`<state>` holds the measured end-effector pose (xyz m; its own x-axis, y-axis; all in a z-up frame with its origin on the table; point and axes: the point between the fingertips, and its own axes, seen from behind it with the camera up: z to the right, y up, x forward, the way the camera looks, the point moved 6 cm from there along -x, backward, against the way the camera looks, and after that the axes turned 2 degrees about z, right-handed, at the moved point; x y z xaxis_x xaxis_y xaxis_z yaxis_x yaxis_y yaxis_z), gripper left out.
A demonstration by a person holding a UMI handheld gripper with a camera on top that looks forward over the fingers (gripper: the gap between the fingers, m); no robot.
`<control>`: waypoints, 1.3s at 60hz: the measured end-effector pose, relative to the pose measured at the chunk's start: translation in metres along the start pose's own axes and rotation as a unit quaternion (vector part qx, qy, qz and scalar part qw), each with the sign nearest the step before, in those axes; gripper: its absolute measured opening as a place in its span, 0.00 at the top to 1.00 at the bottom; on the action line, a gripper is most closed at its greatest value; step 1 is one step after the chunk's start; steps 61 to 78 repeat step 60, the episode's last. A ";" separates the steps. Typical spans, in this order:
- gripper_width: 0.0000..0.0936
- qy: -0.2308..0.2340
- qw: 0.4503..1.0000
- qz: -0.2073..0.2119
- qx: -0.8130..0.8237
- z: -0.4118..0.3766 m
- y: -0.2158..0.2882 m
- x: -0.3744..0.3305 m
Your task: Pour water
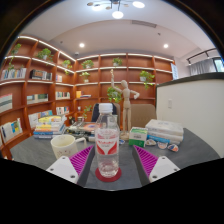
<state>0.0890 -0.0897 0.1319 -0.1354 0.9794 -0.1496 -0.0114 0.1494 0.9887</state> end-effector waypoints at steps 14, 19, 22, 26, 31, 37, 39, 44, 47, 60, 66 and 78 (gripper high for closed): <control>0.16 -0.025 1.000 -0.001 0.013 -0.002 0.017 -0.062; 0.16 -0.021 1.000 0.006 0.013 -0.006 0.023 -0.075; 0.16 -0.012 1.000 0.009 0.011 -0.010 0.026 -0.083; 0.16 -0.006 1.000 0.007 0.018 -0.014 0.028 -0.090; 0.16 -0.007 1.000 0.013 0.020 -0.013 0.031 -0.095; 0.16 -0.015 1.000 0.016 0.019 -0.011 0.033 -0.100; 0.16 -0.015 1.000 0.018 0.020 -0.012 0.034 -0.101; 0.16 -0.015 0.999 0.022 0.023 -0.013 0.034 -0.100; 0.16 -0.016 0.999 0.022 0.024 -0.014 0.033 -0.100; 0.15 -0.015 1.000 0.014 0.024 -0.016 0.028 -0.098; 0.15 -0.015 1.000 0.014 0.024 -0.016 0.028 -0.098; 0.15 -0.015 1.000 0.014 0.024 -0.016 0.028 -0.098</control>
